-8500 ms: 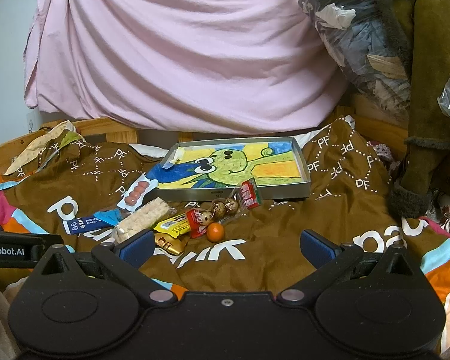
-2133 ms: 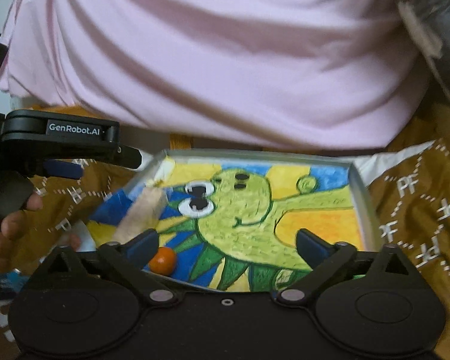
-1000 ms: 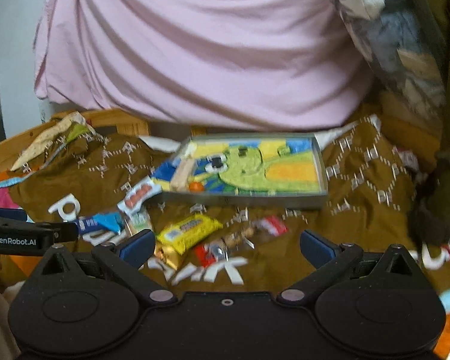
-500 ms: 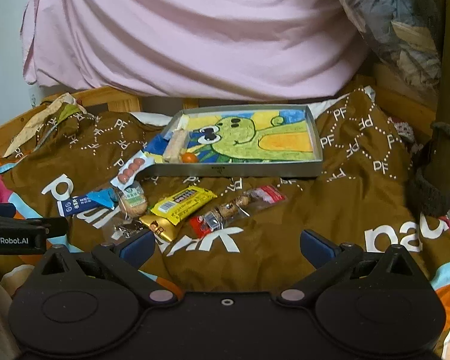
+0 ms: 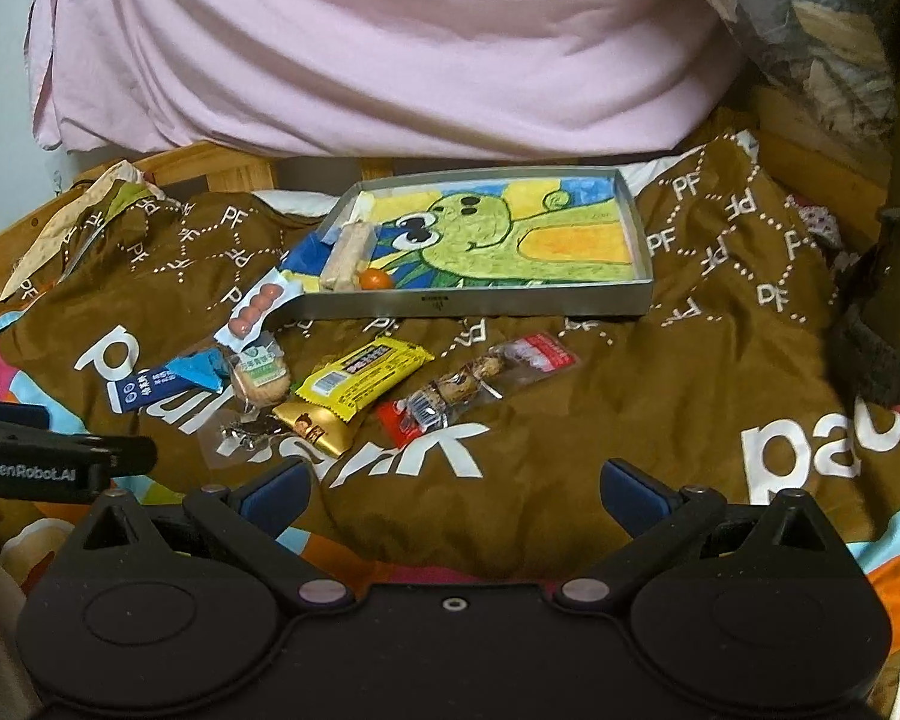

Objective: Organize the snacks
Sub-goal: 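Lift both tools back from the tray, then grasp the yellow wafer bar with left tool while right tool grasps the quail-egg pack, then carry the wafer bar into the tray with left tool while right tool carries the quail-egg pack there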

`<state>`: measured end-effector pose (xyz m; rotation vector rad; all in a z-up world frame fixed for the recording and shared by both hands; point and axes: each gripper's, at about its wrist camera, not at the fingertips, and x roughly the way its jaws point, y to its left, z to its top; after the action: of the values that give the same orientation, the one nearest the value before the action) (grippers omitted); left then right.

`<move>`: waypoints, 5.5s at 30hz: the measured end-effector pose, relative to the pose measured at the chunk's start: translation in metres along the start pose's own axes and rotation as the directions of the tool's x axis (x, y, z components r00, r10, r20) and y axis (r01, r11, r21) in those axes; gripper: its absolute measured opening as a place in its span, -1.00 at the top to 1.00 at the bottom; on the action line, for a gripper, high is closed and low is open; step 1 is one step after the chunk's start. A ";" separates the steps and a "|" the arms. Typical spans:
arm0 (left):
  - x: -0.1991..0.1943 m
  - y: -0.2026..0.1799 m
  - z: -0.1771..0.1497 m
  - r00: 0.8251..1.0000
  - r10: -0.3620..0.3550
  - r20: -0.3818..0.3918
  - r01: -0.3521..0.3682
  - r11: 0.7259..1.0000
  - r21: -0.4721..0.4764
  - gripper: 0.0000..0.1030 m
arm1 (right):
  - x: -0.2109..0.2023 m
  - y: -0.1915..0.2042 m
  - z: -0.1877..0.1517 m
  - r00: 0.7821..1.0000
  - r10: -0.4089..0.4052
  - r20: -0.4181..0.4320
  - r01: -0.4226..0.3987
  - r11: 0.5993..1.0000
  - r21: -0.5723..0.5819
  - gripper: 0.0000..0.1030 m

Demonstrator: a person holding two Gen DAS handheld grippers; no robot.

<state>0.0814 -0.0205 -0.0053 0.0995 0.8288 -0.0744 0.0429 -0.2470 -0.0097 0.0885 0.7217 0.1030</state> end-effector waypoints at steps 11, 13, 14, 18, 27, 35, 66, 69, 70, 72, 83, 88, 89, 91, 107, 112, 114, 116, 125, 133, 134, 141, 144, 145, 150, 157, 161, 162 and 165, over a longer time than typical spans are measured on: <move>0.053 -0.009 0.035 0.995 -0.089 -0.046 0.092 0.994 0.062 -0.99 | 0.048 -0.011 0.027 0.994 0.063 -0.088 -0.070 0.993 -0.091 -0.99; 0.068 -0.014 0.042 0.993 -0.100 -0.056 0.104 0.991 0.088 -0.99 | 0.060 -0.014 0.033 0.995 0.069 -0.077 -0.078 0.989 -0.124 -0.99; 0.075 -0.016 0.044 0.993 -0.105 -0.058 0.110 0.989 0.101 -0.99 | 0.067 -0.016 0.036 0.995 0.072 -0.072 -0.082 0.987 -0.138 -0.99; 0.095 -0.026 0.052 0.990 -0.132 -0.043 0.137 0.979 0.150 -0.99 | 0.098 -0.027 0.046 0.991 0.098 -0.094 -0.110 0.986 -0.127 -0.99; 0.129 -0.049 0.057 0.973 -0.227 -0.050 0.232 0.930 0.286 -0.93 | 0.143 -0.045 0.051 0.964 0.206 -0.169 -0.202 0.978 0.042 -0.71; 0.138 -0.061 0.059 0.958 -0.279 -0.072 0.286 0.892 0.350 -0.53 | 0.162 -0.049 0.055 0.963 0.215 -0.165 -0.201 0.975 0.093 -0.58; 0.146 -0.065 0.060 0.958 -0.230 -0.173 0.272 0.920 0.283 -0.12 | 0.188 -0.043 0.059 0.965 0.177 -0.193 -0.132 0.966 0.224 -0.15; 0.147 -0.071 0.058 0.964 -0.209 -0.164 0.253 0.911 0.325 -0.09 | 0.185 -0.041 0.060 0.970 0.154 -0.185 -0.111 0.968 0.227 0.03; 0.147 -0.072 0.057 0.965 -0.204 -0.163 0.248 0.911 0.329 -0.07 | 0.183 -0.042 0.060 0.972 0.151 -0.181 -0.109 0.968 0.226 0.09; 0.146 -0.074 0.056 0.969 -0.189 -0.157 0.233 0.911 0.340 -0.04 | 0.175 -0.045 0.061 0.974 0.155 -0.167 -0.111 0.963 0.246 0.21; 0.122 -0.072 0.046 0.982 -0.135 -0.134 0.168 0.947 0.275 -0.02 | 0.142 -0.049 0.064 0.982 0.158 -0.099 -0.122 0.946 0.302 0.66; 0.110 -0.071 0.042 0.986 -0.126 -0.109 0.149 0.959 0.239 -0.02 | 0.135 -0.047 0.065 0.987 0.148 -0.066 -0.125 0.955 0.269 0.69; 0.107 -0.072 0.042 0.987 -0.125 -0.099 0.146 0.961 0.237 -0.02 | 0.133 -0.047 0.066 0.988 0.145 -0.057 -0.126 0.958 0.257 0.71; 0.102 -0.071 0.043 0.989 -0.127 -0.074 0.141 0.965 0.222 -0.02 | 0.132 -0.049 0.067 0.987 0.155 -0.038 -0.141 0.958 0.249 0.74; 0.089 -0.048 0.051 0.975 -0.218 0.032 0.215 0.974 0.076 -0.02 | 0.123 -0.053 0.069 0.984 0.167 0.059 -0.176 0.961 0.211 0.94; 0.088 -0.039 0.059 0.972 -0.223 0.069 0.221 0.975 0.040 -0.02 | 0.117 -0.047 0.072 0.982 0.169 0.088 -0.182 0.969 0.168 0.94; 0.088 -0.037 0.064 0.972 -0.217 0.091 0.215 0.976 0.031 -0.02 | 0.113 -0.046 0.076 0.978 0.173 0.117 -0.190 0.970 0.154 0.94; 0.088 -0.036 0.071 0.971 -0.206 0.120 0.205 0.979 0.021 -0.02 | 0.110 -0.046 0.081 0.972 0.181 0.152 -0.203 0.968 0.146 0.94; 0.114 -0.035 0.129 0.953 -0.202 0.227 0.210 0.978 -0.013 -0.02 | 0.123 -0.054 0.119 0.936 0.204 0.285 -0.237 0.968 0.084 0.94; 0.154 -0.047 0.163 0.944 -0.226 0.242 0.245 0.968 -0.051 -0.02 | 0.166 -0.066 0.148 0.937 0.189 0.293 -0.241 0.958 0.156 0.94; 0.158 -0.048 0.164 0.941 -0.231 0.247 0.250 0.967 -0.049 -0.02 | 0.173 -0.066 0.149 0.940 0.186 0.285 -0.238 0.958 0.160 0.94; 0.187 -0.056 0.170 0.937 -0.251 0.243 0.278 0.957 -0.082 -0.02 | 0.200 -0.077 0.143 0.958 0.143 0.251 -0.197 0.958 0.208 0.94; 0.201 -0.063 0.165 0.942 -0.251 0.224 0.271 0.960 -0.064 -0.02 | 0.202 -0.085 0.144 0.964 0.120 0.238 -0.179 0.953 0.243 0.91; 0.205 -0.065 0.164 0.944 -0.248 0.217 0.266 0.962 -0.059 -0.02 | 0.203 -0.088 0.143 0.967 0.107 0.233 -0.167 0.953 0.254 0.90; 0.220 -0.072 0.157 0.948 -0.249 0.197 0.261 0.965 -0.038 -0.02 | 0.208 -0.105 0.138 0.982 0.039 0.187 -0.097 0.944 0.316 0.84; 0.228 -0.079 0.152 0.954 -0.241 0.180 0.246 0.969 -0.003 -0.02 | 0.214 -0.113 0.129 0.993 -0.039 0.116 -0.005 0.935 0.355 0.78; 0.231 -0.082 0.152 0.957 -0.237 0.168 0.239 0.971 0.010 -0.03 | 0.217 -0.112 0.126 0.996 -0.064 0.067 0.036 0.936 0.351 0.67; 0.231 -0.083 0.151 0.958 -0.235 0.165 0.236 0.972 0.015 -0.03 | 0.218 -0.111 0.125 0.996 -0.069 0.055 0.046 0.937 0.347 0.65; 0.231 -0.086 0.151 0.962 -0.223 0.156 0.220 0.975 0.034 -0.04 | 0.220 -0.110 0.122 0.996 -0.088 0.014 0.078 0.939 0.334 0.54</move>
<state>0.3386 -0.1302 -0.0801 0.0153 0.6772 -0.2969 0.2951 -0.3346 -0.0749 0.3829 0.7074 -0.1033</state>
